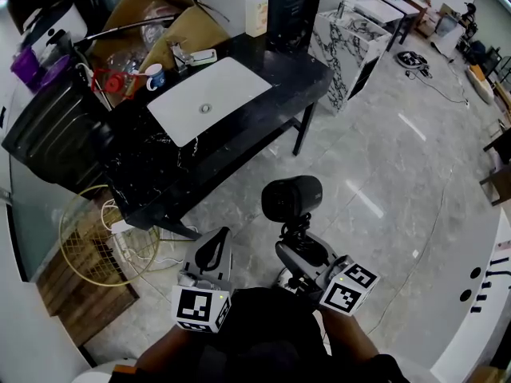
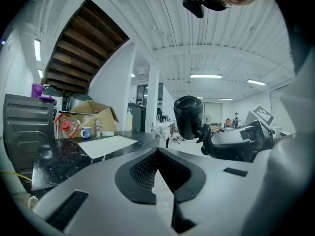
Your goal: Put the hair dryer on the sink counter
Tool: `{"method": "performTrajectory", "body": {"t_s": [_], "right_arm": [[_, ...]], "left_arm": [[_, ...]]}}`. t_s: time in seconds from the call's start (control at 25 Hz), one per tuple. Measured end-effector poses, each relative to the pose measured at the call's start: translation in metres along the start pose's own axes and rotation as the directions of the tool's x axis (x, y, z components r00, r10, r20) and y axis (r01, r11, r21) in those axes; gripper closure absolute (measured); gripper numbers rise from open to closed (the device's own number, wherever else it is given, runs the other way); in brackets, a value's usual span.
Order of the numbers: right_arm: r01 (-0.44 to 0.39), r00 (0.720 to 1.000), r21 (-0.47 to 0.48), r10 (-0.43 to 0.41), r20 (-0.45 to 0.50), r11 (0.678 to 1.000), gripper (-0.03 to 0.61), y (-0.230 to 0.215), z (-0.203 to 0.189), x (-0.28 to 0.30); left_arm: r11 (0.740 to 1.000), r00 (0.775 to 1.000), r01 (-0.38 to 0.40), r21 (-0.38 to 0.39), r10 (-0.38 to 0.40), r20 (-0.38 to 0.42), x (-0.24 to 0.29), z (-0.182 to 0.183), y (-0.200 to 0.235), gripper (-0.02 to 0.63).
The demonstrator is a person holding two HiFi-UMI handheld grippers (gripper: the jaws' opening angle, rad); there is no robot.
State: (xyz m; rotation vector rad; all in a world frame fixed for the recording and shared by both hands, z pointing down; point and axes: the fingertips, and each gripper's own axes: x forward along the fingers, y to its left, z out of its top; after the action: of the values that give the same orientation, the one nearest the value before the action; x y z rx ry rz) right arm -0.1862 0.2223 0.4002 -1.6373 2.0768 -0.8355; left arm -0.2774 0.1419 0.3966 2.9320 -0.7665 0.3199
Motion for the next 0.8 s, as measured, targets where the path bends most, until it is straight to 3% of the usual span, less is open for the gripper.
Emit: {"method": "performTrajectory", "body": {"t_s": [0.4,0.8], "right_arm": [[-0.036,0.998,-0.014,0.036,0.05,0.999,0.331,-0.021,0.025,-0.029],[-0.049,0.998,-0.062,0.051,0.026,0.997,0.331,-0.056,0.047,-0.082]], "left_arm": [[1.0,1.0,0.002,0.026,-0.001,-0.018,0.025,0.004,-0.034,0.604],[0.999,1.0,0.009,0.036,-0.009,-0.012,0.06,0.009,-0.104,0.604]]}}
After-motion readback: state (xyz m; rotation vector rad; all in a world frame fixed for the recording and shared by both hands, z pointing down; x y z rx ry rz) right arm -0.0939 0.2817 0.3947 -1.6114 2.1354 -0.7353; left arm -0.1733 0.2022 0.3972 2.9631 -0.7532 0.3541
